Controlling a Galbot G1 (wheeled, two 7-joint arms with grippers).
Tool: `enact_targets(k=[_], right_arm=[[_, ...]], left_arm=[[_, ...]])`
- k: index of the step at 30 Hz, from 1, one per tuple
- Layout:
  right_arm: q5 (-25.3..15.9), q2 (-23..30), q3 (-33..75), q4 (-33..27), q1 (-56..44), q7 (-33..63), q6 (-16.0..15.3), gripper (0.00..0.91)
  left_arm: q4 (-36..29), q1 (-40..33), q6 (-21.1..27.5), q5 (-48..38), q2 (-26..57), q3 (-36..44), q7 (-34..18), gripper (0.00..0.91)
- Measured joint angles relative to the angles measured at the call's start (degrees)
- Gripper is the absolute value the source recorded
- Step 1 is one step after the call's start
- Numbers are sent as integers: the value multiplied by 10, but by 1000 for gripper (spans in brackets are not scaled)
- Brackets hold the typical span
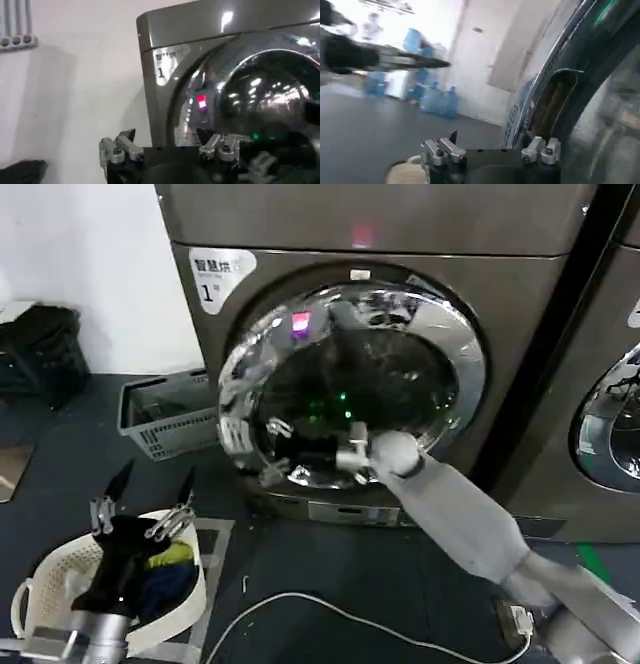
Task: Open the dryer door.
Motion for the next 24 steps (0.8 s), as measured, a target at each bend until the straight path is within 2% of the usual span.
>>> enact_targets(k=[9,15,24], right_arm=[[34,-61,15,72,-39,-107,-9,907],[37,-90,80,88,-67,-177,0,907],[35,-122,146,115,-121,-240,-7,907]], left_arm=[[-5,3,6,-32,14,-22,8,907],[0,5,5,-48,20,-22,19,907],[13,-9,7,-87,43,-22,42,907]])
